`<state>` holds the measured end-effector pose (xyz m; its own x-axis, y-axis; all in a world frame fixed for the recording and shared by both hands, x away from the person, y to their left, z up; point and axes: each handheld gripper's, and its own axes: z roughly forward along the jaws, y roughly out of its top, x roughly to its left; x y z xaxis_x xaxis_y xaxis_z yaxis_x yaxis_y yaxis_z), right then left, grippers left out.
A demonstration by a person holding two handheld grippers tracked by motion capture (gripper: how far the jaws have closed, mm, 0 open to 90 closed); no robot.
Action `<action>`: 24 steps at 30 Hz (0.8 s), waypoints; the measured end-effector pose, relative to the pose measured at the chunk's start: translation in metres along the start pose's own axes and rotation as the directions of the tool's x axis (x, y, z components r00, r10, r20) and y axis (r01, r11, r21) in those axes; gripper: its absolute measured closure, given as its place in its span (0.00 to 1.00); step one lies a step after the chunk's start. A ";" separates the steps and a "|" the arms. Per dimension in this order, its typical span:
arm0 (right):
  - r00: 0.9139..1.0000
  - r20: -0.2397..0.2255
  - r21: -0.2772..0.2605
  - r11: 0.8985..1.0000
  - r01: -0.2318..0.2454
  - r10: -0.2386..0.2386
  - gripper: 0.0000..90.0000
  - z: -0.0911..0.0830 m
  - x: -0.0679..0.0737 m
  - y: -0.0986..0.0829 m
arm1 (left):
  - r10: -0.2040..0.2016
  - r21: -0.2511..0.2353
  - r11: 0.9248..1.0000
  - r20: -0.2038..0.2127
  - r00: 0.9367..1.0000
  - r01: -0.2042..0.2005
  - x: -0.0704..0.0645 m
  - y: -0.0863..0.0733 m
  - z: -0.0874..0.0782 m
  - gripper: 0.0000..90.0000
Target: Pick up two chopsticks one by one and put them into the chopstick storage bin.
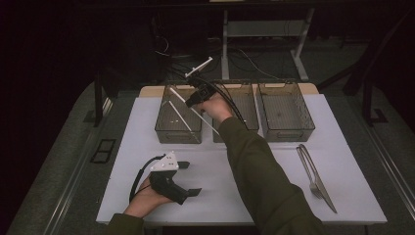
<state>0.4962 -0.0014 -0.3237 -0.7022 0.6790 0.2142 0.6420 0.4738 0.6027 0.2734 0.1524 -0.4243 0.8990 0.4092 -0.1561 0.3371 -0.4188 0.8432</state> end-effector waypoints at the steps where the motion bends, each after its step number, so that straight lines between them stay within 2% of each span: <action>1: 1.000 0.003 0.003 1.000 -0.003 0.003 0.94 0.005 -0.001 0.001 | 0.001 0.000 1.000 0.000 1.000 -0.001 0.000 0.000 0.000 0.00; 7: 0.999 0.029 0.035 0.999 -0.030 0.029 0.94 0.030 -0.002 0.003 | 0.000 -0.001 1.000 -0.002 1.000 0.000 -0.001 0.000 0.000 0.00; 16: 0.996 0.071 0.080 0.996 -0.051 0.045 0.94 0.052 -0.003 0.003 | 0.005 0.002 1.000 -0.001 1.000 -0.005 -0.001 0.000 0.000 0.00; 21: 0.995 0.089 0.082 0.995 -0.054 0.047 0.93 0.057 -0.003 0.003 | 0.007 0.002 1.000 0.002 1.000 -0.007 0.000 0.000 -0.001 0.00; 23: 0.995 0.086 0.068 0.996 -0.052 0.046 0.83 0.056 -0.003 0.003 | 0.006 -0.001 1.000 0.002 1.000 -0.006 0.000 0.000 -0.001 0.00; 24: 0.995 0.084 0.062 0.997 -0.050 0.045 0.83 0.054 -0.002 0.003 | 0.007 -0.001 1.000 0.002 1.000 -0.007 0.000 0.000 0.000 0.00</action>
<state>0.5162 0.0291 -0.3641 -0.6444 0.7444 0.1752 0.6942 0.4733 0.5422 0.2734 0.1526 -0.4238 0.9018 0.4048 -0.1511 0.3306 -0.4211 0.8446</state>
